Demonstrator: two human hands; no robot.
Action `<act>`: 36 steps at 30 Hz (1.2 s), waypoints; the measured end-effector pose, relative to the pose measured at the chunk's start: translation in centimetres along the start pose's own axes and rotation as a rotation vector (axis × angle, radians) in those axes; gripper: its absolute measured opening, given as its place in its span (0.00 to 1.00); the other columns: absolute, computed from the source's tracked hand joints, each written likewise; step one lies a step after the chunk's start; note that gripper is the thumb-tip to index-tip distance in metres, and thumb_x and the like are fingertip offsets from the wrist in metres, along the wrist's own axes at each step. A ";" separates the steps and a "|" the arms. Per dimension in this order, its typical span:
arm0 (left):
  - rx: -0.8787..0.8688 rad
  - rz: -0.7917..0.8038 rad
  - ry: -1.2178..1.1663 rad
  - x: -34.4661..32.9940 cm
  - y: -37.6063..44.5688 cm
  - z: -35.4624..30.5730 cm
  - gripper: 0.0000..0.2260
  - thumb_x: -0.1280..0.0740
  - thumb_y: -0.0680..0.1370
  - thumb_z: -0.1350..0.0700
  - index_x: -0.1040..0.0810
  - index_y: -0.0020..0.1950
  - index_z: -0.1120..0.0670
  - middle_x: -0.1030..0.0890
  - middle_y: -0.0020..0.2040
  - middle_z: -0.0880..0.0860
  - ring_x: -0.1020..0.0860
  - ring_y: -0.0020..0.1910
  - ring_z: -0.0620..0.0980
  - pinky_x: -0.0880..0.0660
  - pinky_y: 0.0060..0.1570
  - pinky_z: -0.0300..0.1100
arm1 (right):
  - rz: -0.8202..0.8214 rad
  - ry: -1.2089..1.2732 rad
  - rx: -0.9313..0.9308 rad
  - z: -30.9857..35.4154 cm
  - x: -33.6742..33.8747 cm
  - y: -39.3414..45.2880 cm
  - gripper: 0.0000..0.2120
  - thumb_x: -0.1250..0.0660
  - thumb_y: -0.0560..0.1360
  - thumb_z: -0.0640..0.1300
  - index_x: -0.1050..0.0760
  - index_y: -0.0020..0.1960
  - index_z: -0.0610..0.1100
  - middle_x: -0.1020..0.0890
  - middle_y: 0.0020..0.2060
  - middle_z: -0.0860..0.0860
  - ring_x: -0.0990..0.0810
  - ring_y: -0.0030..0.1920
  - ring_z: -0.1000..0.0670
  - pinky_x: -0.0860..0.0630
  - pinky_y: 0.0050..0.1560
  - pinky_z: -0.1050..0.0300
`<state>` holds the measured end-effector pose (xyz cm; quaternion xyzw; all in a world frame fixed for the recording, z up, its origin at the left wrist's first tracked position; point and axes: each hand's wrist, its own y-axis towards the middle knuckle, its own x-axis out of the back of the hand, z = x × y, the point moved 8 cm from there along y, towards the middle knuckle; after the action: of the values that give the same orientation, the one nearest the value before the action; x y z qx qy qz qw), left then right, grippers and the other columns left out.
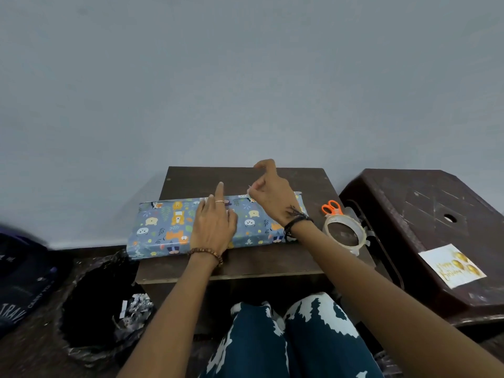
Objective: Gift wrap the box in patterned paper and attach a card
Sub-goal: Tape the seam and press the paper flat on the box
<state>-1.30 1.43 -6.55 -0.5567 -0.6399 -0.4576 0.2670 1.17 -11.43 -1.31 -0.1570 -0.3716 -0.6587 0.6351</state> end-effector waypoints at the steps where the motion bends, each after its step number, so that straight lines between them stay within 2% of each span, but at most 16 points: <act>1: 0.022 -0.009 -0.026 0.3 -0.1 0.0 0.27 0.42 0.78 0.58 0.47 0.75 0.60 0.23 0.57 0.60 0.27 0.57 0.57 0.36 0.68 0.47 | 0.013 0.119 -0.050 -0.5 -0.4 0.2 0.20 0.33 0.72 0.38 0.36 0.60 0.44 0.21 0.34 0.53 0.21 0.37 0.52 0.24 0.40 0.57; 5: 0.047 -0.033 -0.071 0.9 -0.3 -0.3 0.30 0.41 0.76 0.61 0.50 0.76 0.60 0.23 0.61 0.57 0.26 0.58 0.56 0.36 0.67 0.44 | 0.099 0.351 -0.165 -1.8 -2.5 0.8 0.23 0.28 0.70 0.36 0.36 0.60 0.41 0.20 0.35 0.49 0.20 0.41 0.53 0.29 0.38 0.76; 9: 0.065 -0.014 -0.055 0.7 -0.3 -0.2 0.30 0.42 0.76 0.61 0.51 0.75 0.60 0.24 0.63 0.57 0.28 0.59 0.55 0.36 0.68 0.44 | 0.165 0.390 -0.202 -2.1 -4.0 1.8 0.24 0.27 0.70 0.37 0.37 0.60 0.41 0.18 0.39 0.45 0.20 0.41 0.56 0.31 0.36 0.80; 12: 0.082 -0.003 -0.066 0.6 -0.2 0.0 0.27 0.42 0.77 0.61 0.46 0.74 0.61 0.24 0.61 0.58 0.27 0.59 0.54 0.36 0.68 0.44 | 0.193 0.335 -0.207 -2.0 -5.0 2.5 0.25 0.27 0.70 0.37 0.37 0.61 0.39 0.17 0.41 0.41 0.22 0.37 0.57 0.32 0.33 0.80; 16: 0.090 -0.003 -0.058 0.5 -0.1 0.1 0.19 0.43 0.77 0.60 0.36 0.68 0.62 0.27 0.65 0.59 0.31 0.64 0.54 0.35 0.67 0.44 | 0.236 0.244 -0.207 -2.2 -6.1 3.2 0.26 0.27 0.69 0.36 0.37 0.61 0.39 0.17 0.43 0.40 0.22 0.39 0.51 0.31 0.31 0.74; 19: 0.090 -0.001 -0.042 0.5 -0.2 0.2 0.17 0.43 0.78 0.60 0.33 0.66 0.62 0.26 0.63 0.59 0.32 0.65 0.53 0.38 0.67 0.42 | 0.244 0.189 -0.196 -2.4 -6.7 3.4 0.26 0.27 0.69 0.37 0.36 0.60 0.41 0.17 0.40 0.44 0.23 0.35 0.53 0.32 0.32 0.65; 23: 0.086 -0.005 -0.014 0.5 -0.2 0.2 0.17 0.44 0.78 0.59 0.34 0.67 0.61 0.25 0.62 0.59 0.31 0.64 0.53 0.36 0.67 0.43 | 0.223 0.149 -0.189 -2.5 -6.9 3.4 0.27 0.26 0.67 0.37 0.37 0.60 0.42 0.23 0.35 0.51 0.25 0.34 0.54 0.32 0.34 0.62; 25: 0.075 -0.009 -0.006 0.5 -0.2 0.1 0.16 0.44 0.78 0.60 0.32 0.66 0.61 0.24 0.61 0.59 0.31 0.64 0.53 0.36 0.66 0.44 | 0.212 0.167 -0.243 -2.8 -6.6 3.8 0.29 0.25 0.67 0.37 0.37 0.61 0.42 0.28 0.42 0.48 0.29 0.35 0.54 0.34 0.32 0.62; 27: 0.052 -0.017 0.002 0.5 -0.2 -0.1 0.15 0.43 0.78 0.61 0.30 0.64 0.61 0.26 0.64 0.59 0.32 0.65 0.54 0.38 0.68 0.44 | 0.247 0.186 -0.317 -3.2 -6.6 4.2 0.30 0.25 0.67 0.37 0.38 0.63 0.41 0.32 0.49 0.46 0.29 0.41 0.51 0.34 0.34 0.62; 30: 0.024 -0.034 0.000 0.6 -0.2 -0.2 0.15 0.43 0.78 0.61 0.28 0.63 0.61 0.27 0.66 0.59 0.32 0.67 0.55 0.42 0.70 0.43 | 0.412 0.154 -0.415 -3.7 -7.5 4.4 0.29 0.27 0.70 0.38 0.38 0.64 0.43 0.28 0.57 0.43 0.29 0.50 0.47 0.32 0.44 0.58; 33: 0.022 -0.016 -0.002 0.4 -0.1 -0.2 0.16 0.43 0.78 0.60 0.29 0.65 0.61 0.29 0.68 0.59 0.34 0.69 0.55 0.42 0.71 0.44 | 0.568 0.079 -0.461 -3.5 -7.8 4.5 0.28 0.30 0.73 0.39 0.40 0.68 0.43 0.30 0.64 0.43 0.31 0.47 0.48 0.35 0.35 0.61; 35: 0.025 -0.006 -0.004 0.2 0.0 -0.1 0.17 0.43 0.78 0.60 0.30 0.67 0.60 0.30 0.69 0.58 0.35 0.70 0.54 0.42 0.71 0.44 | 0.621 -0.029 -0.450 -3.1 -7.8 4.8 0.28 0.32 0.75 0.40 0.41 0.71 0.41 0.31 0.63 0.44 0.32 0.43 0.50 0.38 0.32 0.64; 36: 0.023 -0.006 -0.002 0.2 0.0 0.0 0.17 0.43 0.79 0.60 0.30 0.67 0.60 0.30 0.69 0.58 0.35 0.70 0.53 0.43 0.72 0.44 | 0.637 -0.067 -0.440 -2.9 -7.9 4.9 0.28 0.33 0.75 0.41 0.40 0.71 0.40 0.31 0.62 0.44 0.31 0.45 0.50 0.38 0.32 0.64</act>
<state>-1.35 1.50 -6.34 -0.5520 -0.6473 -0.4503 0.2712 7.73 -7.35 -7.17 -0.4187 -0.1746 -0.4870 0.7463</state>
